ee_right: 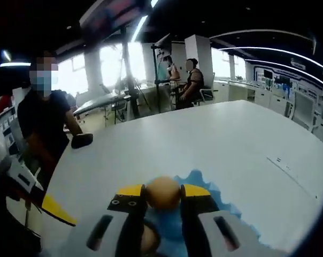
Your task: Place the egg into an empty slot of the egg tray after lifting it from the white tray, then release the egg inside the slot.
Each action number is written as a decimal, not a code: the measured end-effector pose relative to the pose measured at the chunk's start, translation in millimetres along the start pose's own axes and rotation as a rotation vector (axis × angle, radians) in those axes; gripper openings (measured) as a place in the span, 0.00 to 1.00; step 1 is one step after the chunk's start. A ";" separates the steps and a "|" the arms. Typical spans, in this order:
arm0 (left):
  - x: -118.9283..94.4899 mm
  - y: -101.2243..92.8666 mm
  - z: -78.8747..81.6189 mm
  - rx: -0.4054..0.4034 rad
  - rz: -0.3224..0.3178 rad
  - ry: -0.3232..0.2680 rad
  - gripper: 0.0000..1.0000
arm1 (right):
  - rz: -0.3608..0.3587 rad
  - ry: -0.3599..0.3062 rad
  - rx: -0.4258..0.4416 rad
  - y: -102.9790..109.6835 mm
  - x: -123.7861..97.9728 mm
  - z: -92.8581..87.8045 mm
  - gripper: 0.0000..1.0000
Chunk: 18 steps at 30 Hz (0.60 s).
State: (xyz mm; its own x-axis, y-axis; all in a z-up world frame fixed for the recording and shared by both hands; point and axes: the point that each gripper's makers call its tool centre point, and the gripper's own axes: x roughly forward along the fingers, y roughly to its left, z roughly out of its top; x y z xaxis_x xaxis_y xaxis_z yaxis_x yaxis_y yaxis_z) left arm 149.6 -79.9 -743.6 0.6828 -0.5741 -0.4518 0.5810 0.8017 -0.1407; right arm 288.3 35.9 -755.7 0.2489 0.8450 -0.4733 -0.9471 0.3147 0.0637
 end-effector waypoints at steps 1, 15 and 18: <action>0.1 0.3 0.5 -0.002 -0.001 -0.001 0.99 | 0.004 0.003 -0.005 1.1 1.1 -0.3 0.26; 14.2 -1.2 5.0 -0.006 -0.029 0.005 0.99 | 0.036 0.068 -0.014 -2.6 12.0 -13.3 0.27; 19.2 -4.6 6.5 -0.001 -0.041 0.007 0.99 | 0.046 0.075 -0.018 -2.2 11.9 -15.7 0.27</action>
State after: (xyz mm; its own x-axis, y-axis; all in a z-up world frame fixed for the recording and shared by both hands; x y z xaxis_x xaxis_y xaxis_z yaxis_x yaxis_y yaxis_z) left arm 163.0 -95.7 -745.9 0.6553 -0.6056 -0.4514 0.6081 0.7775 -0.1602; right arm 290.2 38.5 -775.3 0.1895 0.8235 -0.5348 -0.9608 0.2677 0.0718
